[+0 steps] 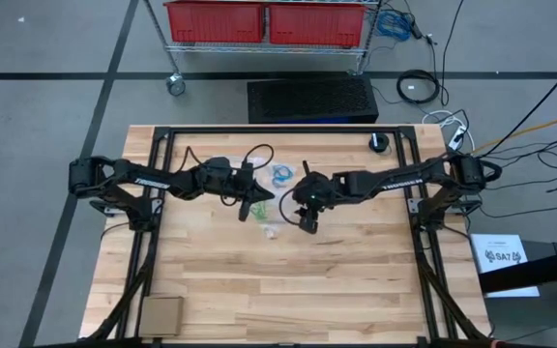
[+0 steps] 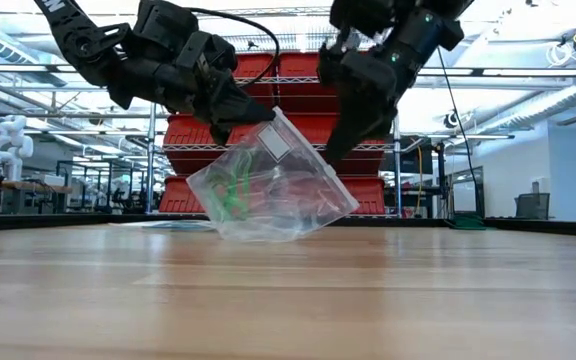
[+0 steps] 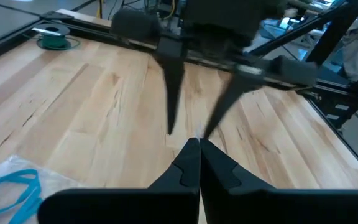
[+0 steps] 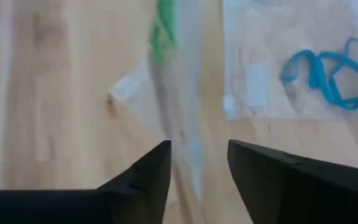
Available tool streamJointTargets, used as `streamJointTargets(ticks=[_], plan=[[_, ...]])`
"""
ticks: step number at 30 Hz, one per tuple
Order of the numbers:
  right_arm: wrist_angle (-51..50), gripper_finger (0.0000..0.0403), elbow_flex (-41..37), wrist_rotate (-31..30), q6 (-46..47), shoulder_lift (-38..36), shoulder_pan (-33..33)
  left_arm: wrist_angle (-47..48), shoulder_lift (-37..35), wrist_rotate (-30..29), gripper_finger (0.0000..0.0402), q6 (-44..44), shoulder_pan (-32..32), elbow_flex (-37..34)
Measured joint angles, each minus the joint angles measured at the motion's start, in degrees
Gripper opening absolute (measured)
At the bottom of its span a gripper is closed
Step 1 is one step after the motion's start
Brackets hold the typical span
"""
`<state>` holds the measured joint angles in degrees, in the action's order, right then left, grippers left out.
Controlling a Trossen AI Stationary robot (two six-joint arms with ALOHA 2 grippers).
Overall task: Sort rubber bands
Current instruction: Close the right zip lock bag
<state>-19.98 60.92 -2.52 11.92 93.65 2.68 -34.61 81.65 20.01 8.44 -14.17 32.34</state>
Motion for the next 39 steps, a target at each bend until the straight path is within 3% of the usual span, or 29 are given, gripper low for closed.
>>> streamJointTargets(ticks=[9,15,20,31,35,39], plan=[[3.7,0.0011,-2.2,0.0,-1.7,0.0,0.4,-1.1,0.0,0.1,0.0000,-0.1,-0.4,0.0],[3.6,0.0029,-2.2,2.3,-1.8,0.3,0.8,-1.0,-0.1,0.1,0.0000,0.1,-1.3,0.0],[1.1,0.0006,-2.1,2.3,-1.7,0.7,0.8,-0.7,-0.1,0.3,0.0000,0.1,-2.0,0.0],[-6.8,0.0010,-2.0,2.5,1.7,0.7,0.7,-0.5,-0.1,0.5,0.0000,0.1,-2.7,-0.1],[-8.5,0.0037,-2.1,2.6,3.7,0.5,0.7,1.6,-0.1,0.4,0.0000,0.1,-2.6,-0.1],[-9.2,0.0090,-2.3,3.0,6.9,0.1,0.7,5.1,0.7,-0.8,0.0011,-0.5,-1.9,-0.1]])
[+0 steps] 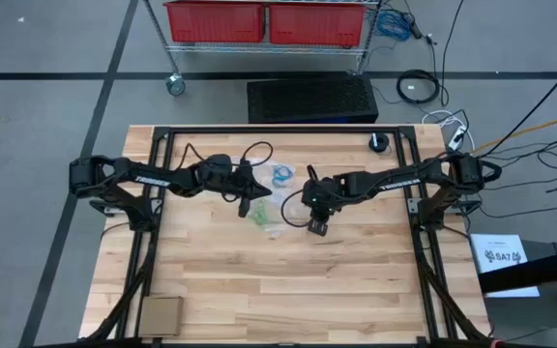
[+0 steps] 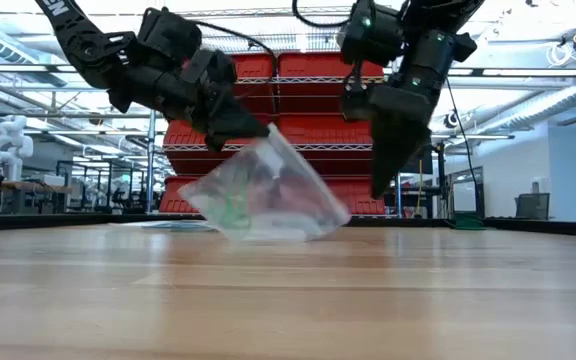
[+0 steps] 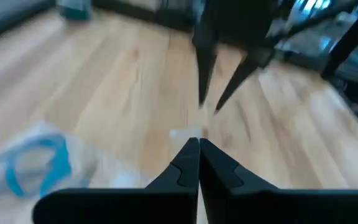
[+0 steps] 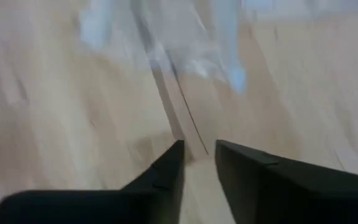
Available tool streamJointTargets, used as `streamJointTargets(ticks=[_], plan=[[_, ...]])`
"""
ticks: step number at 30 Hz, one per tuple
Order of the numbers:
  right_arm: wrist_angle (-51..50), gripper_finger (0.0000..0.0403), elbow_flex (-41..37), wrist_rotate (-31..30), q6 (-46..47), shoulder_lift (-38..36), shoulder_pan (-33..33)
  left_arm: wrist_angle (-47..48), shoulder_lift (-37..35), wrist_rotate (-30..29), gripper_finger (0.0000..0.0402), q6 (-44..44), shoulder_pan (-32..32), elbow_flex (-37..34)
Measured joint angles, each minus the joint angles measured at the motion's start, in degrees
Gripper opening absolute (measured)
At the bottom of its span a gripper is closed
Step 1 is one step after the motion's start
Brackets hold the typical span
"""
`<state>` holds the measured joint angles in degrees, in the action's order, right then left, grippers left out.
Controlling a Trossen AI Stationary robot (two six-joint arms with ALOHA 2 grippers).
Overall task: Sort rubber bands
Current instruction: Close the right zip lock bag
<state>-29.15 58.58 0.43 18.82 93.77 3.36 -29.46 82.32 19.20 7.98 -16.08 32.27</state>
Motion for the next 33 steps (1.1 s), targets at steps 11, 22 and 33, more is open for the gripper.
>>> streamJointTargets(ticks=[11,22,33], plan=[[22.9,0.0138,0.1,-4.9,7.3,6.4,-5.4,-0.1,0.9,-3.1,0.0125,-1.0,0.8,0.0],[29.0,0.0006,0.2,-6.1,17.9,17.0,-10.7,-0.6,-2.4,-3.4,0.0154,-1.3,-3.7,0.0],[-14.6,0.0001,0.0,1.4,-1.5,2.7,-9.2,0.6,-3.4,1.8,0.0154,-1.3,-5.8,0.0]])
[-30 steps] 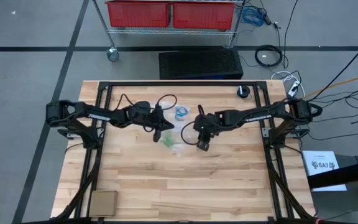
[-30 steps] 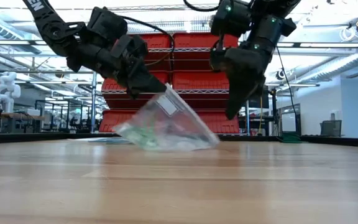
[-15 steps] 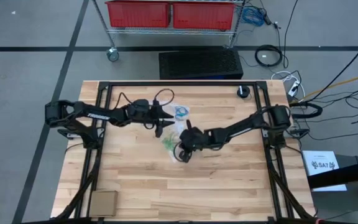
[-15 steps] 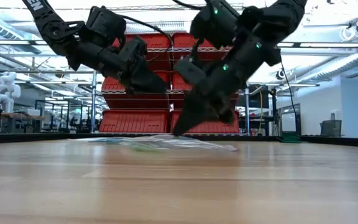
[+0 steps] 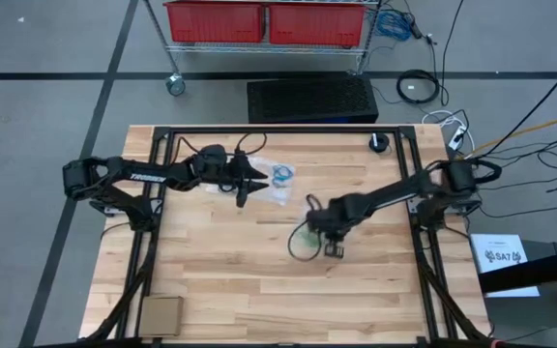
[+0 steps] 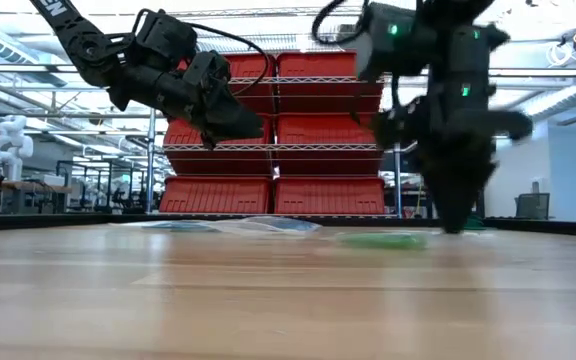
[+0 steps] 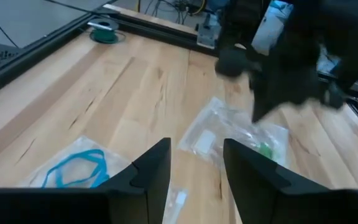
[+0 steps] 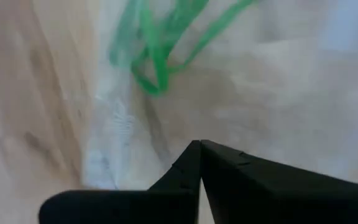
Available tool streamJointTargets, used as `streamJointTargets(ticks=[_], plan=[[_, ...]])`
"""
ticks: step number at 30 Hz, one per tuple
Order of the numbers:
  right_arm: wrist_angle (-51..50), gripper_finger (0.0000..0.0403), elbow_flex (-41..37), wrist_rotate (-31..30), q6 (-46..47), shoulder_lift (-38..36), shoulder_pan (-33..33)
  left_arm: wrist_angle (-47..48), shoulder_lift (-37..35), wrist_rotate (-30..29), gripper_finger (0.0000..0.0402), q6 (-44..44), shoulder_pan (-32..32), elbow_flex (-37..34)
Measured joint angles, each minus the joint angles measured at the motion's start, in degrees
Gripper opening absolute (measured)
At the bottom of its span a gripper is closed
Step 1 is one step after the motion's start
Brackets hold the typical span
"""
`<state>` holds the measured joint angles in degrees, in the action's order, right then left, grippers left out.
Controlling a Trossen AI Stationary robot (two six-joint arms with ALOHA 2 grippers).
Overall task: Sort rubber bands
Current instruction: Close the right zip lock bag
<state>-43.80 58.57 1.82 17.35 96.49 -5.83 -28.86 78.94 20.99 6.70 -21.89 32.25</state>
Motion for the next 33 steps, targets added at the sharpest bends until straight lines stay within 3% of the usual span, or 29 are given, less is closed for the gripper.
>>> streamJointTargets(ticks=[4,8,12,16,19,26,33], plan=[[-5.4,0.0000,0.0,-0.1,3.0,-7.7,3.4,-0.1,0.0,0.0,0.0154,0.5,-0.5,0.0],[-1.8,0.0000,0.1,-0.3,26.3,-11.4,5.0,0.0,0.0,0.0,0.0154,3.8,-1.4,0.0],[5.6,0.0000,0.1,-7.1,41.1,-7.3,0.5,-0.1,0.0,-0.3,0.0154,6.5,-2.8,0.0],[6.3,0.0000,0.1,-12.0,48.3,0.0,-1.8,-0.2,0.0,0.2,0.0154,6.5,-4.8,-0.1],[6.5,0.0000,0.1,-12.1,51.9,3.7,-3.4,-0.1,0.0,0.7,0.0154,6.9,-6.5,-0.2],[2.6,0.0000,0.5,-10.0,50.6,6.4,-4.7,-0.2,0.0,2.3,0.0154,8.0,-9.2,-0.2],[-14.0,0.0000,0.0,-9.2,34.7,5.2,-3.4,-0.1,0.0,3.2,0.0154,7.8,-10.0,-0.3]])
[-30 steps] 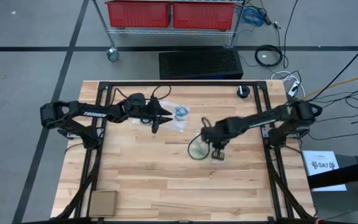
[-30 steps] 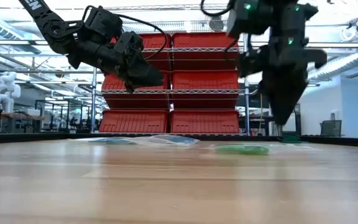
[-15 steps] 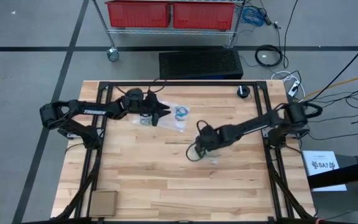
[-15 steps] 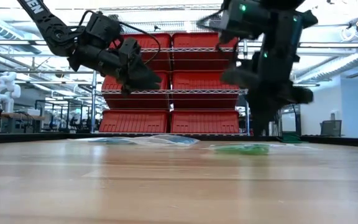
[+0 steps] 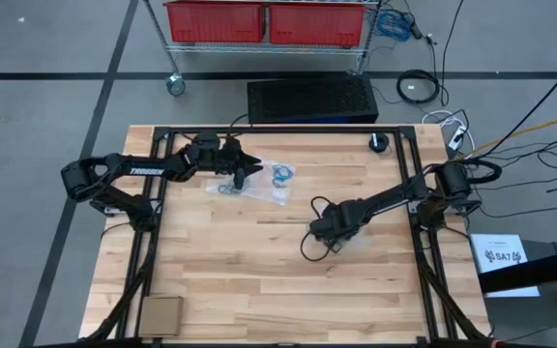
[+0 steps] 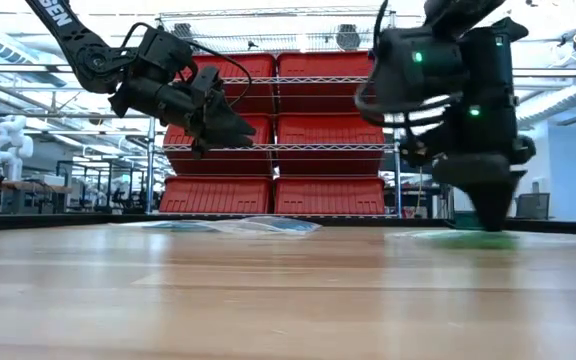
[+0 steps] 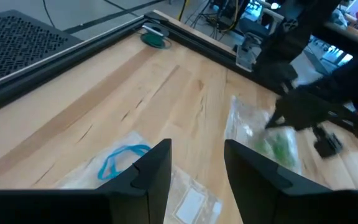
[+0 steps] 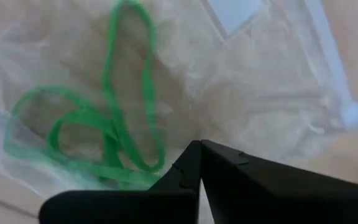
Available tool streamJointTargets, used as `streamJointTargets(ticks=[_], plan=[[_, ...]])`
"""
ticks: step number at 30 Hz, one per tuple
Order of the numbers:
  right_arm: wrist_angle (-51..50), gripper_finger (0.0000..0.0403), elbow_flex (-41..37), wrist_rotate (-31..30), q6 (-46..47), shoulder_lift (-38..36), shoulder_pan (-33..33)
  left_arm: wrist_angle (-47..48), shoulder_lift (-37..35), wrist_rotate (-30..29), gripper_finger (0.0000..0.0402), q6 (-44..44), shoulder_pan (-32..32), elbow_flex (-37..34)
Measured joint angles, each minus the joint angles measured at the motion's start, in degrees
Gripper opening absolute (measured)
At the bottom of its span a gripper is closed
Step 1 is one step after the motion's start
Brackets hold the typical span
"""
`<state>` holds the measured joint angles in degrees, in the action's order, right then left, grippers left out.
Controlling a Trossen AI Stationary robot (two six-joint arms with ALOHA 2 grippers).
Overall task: Sort rubber bands
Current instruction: Close the right zip lock bag, then close the center zip lock bag
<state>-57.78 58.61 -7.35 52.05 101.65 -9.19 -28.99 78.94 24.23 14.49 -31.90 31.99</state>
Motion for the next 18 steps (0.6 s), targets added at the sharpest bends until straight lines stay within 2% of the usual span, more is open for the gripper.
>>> streamJointTargets(ticks=[5,10,13,16,18], plan=[[-5.2,0.0000,-0.3,0.3,-12.9,-0.2,1.5,0.3,0.0,0.8,0.0154,-0.2,0.0,0.0],[-5.3,0.0000,-0.3,-0.1,-17.3,-4.7,2.0,2.2,0.0,0.8,0.0150,-2.9,-0.1,0.0],[0.9,0.0000,-0.3,-1.9,-17.8,-10.5,2.4,3.2,0.0,0.8,0.0126,-5.6,0.0,-0.1],[15.7,0.0000,-1.1,-4.7,-25.6,-14.3,3.8,3.1,0.0,2.3,0.0085,-7.4,0.0,-0.9],[25.1,0.0000,-2.1,-4.5,-32.2,-14.0,6.7,3.0,0.0,3.8,0.0047,-7.8,0.0,-1.9]])
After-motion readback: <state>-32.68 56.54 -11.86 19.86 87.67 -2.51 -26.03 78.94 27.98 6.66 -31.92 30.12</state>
